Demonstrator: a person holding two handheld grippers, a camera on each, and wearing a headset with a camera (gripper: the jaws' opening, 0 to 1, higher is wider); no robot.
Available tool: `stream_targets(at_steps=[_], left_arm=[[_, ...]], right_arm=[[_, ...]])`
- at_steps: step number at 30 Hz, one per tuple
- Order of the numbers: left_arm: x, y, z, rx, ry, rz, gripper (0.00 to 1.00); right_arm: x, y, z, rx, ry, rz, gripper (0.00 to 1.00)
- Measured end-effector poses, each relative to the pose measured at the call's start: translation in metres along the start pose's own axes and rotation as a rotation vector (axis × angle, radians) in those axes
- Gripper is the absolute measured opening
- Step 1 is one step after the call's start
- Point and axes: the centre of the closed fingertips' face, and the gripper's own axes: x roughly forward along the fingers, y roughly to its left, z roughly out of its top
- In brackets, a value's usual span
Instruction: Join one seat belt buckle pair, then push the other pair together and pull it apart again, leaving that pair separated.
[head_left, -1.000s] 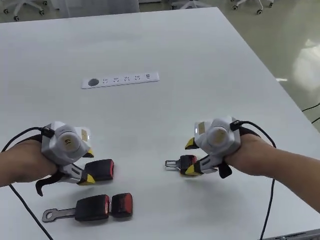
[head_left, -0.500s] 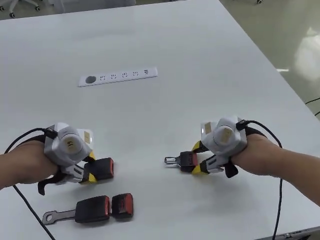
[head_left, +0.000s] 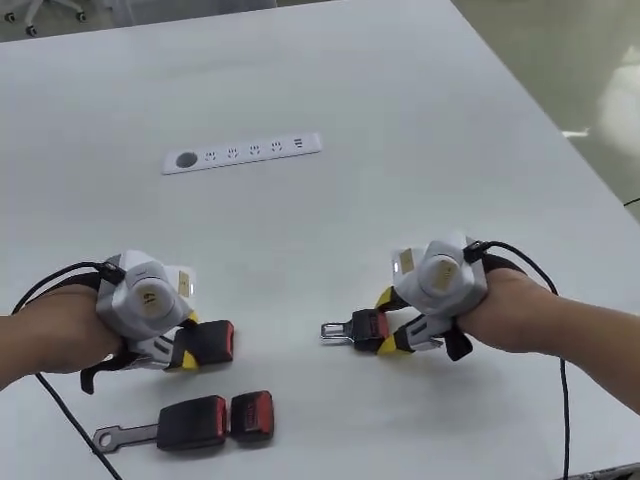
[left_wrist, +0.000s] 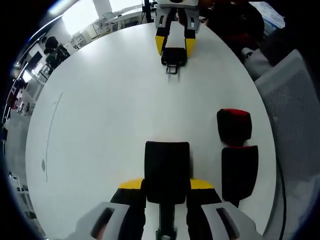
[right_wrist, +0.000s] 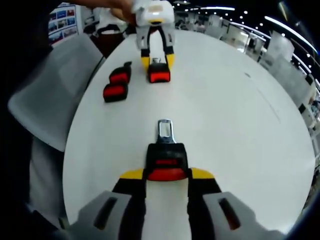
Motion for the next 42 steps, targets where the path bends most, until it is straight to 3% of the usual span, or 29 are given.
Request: stream_targets(at_steps=[23,37,42], left_arm=[[0.006,0.005,-0.003,0.025,0.033,0.017,0.31],[0.007,0.004,-0.004,0.023,0.034,0.019,0.31],[0.008,0.003,-0.005,0.03,0.039,0.016,0.32]], right_arm=[[0.047,0.008,0.067,-0.038,-0.033,-0.007,0.3],[0.064,0.009,0.091,-0.051,-0.029,0.003,0.3],[0.065,0.009,0.093,-0.064,-0.023,0.01,0.3]])
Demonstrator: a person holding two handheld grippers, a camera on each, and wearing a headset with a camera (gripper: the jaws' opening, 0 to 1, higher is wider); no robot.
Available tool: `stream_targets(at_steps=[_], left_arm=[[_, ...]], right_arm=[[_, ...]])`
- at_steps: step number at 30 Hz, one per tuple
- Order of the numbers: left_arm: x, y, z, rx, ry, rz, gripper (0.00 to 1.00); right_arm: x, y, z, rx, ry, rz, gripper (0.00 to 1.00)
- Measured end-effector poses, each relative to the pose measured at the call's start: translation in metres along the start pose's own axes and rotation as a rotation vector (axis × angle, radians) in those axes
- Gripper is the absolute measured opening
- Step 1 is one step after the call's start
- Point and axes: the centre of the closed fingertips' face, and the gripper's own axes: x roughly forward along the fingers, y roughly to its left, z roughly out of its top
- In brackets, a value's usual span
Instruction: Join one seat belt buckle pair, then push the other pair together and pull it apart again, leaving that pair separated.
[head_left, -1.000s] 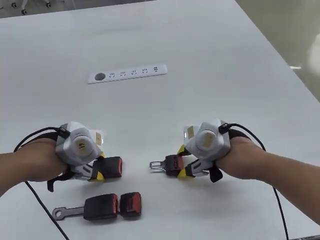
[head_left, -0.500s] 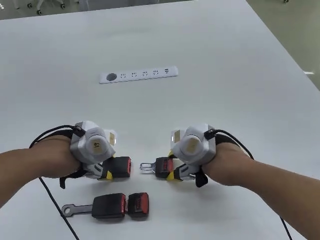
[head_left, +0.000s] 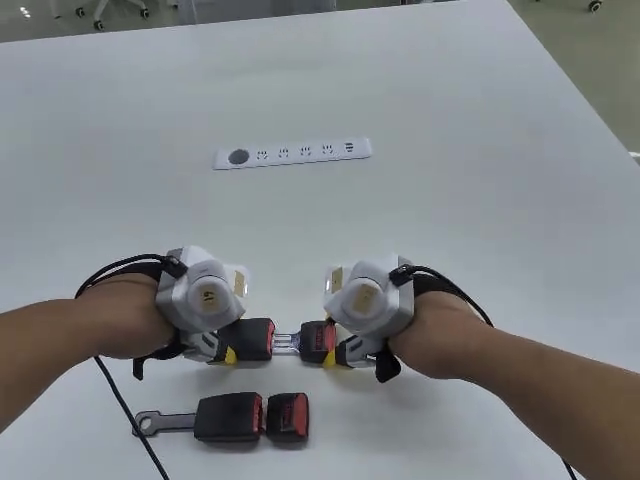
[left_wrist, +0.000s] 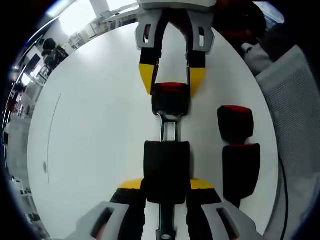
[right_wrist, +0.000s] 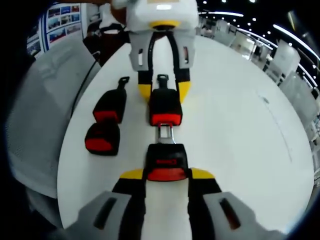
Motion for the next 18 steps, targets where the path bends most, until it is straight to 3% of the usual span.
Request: stream_targets(at_steps=[18], left_arm=[[0.0007,0.0005,0.0009,-0.012,-0.006,-0.003,0.31]], right_arm=[[0.0002,-0.0038,-0.001,-0.037,0.01,0.011,0.3]])
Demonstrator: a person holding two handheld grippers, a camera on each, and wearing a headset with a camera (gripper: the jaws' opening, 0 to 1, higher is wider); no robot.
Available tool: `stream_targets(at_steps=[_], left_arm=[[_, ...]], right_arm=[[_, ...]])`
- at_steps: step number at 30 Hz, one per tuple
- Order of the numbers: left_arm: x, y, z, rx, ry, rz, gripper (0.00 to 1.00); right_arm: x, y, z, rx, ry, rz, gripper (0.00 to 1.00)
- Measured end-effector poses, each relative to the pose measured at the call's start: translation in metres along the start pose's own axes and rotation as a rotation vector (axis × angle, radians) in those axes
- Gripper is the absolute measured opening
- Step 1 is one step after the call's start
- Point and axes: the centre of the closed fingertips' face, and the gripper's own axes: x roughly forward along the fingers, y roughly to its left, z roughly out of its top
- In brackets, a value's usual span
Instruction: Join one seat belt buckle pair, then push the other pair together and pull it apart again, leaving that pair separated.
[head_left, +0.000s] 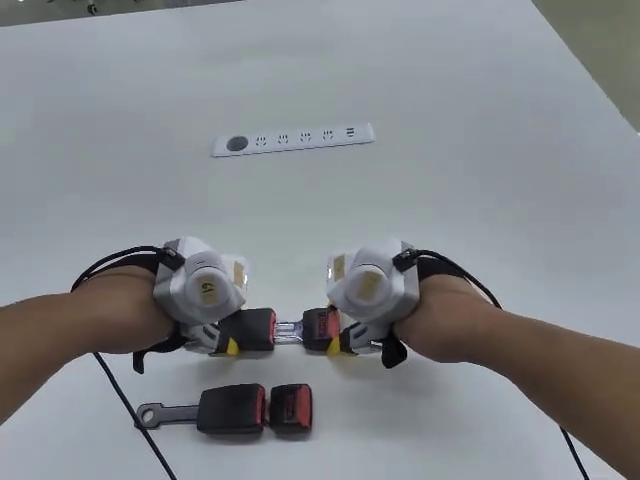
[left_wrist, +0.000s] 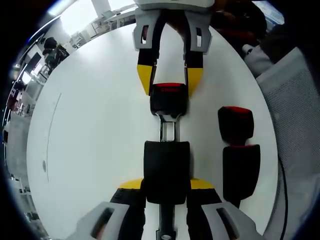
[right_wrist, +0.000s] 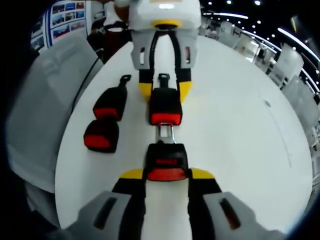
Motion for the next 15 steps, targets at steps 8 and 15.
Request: stream_targets(at_steps=[8,15], left_arm=[[-0.0002,0.0002,0.0,0.003,0.009,0.003,0.31],[-0.0003,0.0004,-0.0002,0.001,0.014,0.003,0.32]], right_arm=[[0.0003,-0.0012,0.0005,0.0,-0.014,0.005,0.3],[0.0006,-0.0013,0.0013,-0.001,-0.018,0.003,0.3]])
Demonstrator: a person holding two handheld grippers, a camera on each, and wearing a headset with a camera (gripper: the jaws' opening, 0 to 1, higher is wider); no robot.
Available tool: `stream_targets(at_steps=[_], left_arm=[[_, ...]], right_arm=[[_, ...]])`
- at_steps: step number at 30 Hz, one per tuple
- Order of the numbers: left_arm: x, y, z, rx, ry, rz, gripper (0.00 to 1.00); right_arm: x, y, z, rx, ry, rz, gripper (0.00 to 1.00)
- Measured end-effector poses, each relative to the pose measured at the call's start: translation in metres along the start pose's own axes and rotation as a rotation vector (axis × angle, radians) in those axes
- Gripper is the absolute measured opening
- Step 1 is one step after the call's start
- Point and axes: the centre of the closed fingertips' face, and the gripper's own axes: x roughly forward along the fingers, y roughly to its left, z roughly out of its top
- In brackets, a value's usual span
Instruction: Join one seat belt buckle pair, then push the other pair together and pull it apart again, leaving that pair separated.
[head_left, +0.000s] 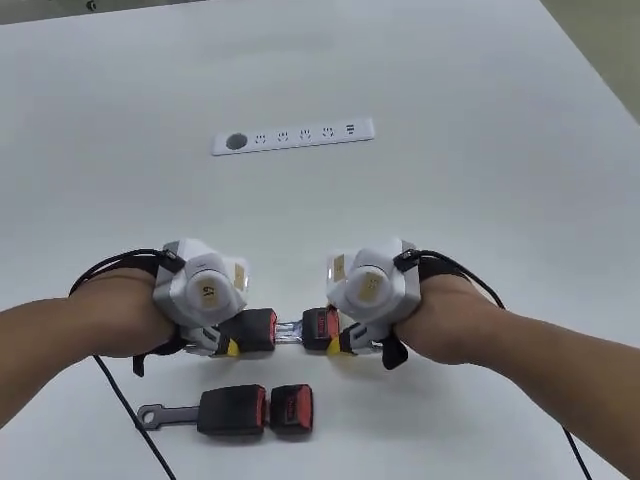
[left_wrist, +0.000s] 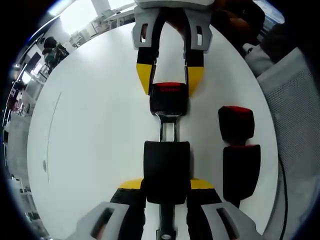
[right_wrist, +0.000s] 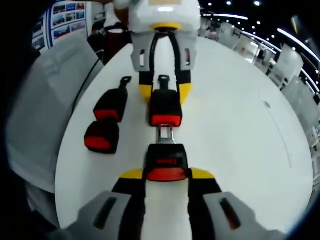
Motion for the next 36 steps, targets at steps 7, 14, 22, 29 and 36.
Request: stream_targets(at_steps=[7,14,22,29,36], left_arm=[[0.0,0.0,0.0,-0.004,-0.001,0.002,0.32],[0.0,0.0,0.0,-0.003,0.002,0.006,0.32],[0.0,-0.001,-0.001,0.007,0.005,0.006,0.32],[-0.001,-0.001,0.0,0.015,0.0,0.002,0.31],[-0.001,-0.002,0.0,-0.004,-0.033,0.013,0.31]], right_arm=[[-0.001,0.003,0.003,-0.007,0.006,-0.003,0.3],[0.0,0.002,0.005,-0.004,0.013,-0.005,0.3],[0.003,0.003,0.007,-0.016,0.02,-0.003,0.3],[0.007,0.001,0.012,-0.007,0.0,0.004,0.3],[0.01,0.0,0.016,0.007,0.004,0.004,0.29]])
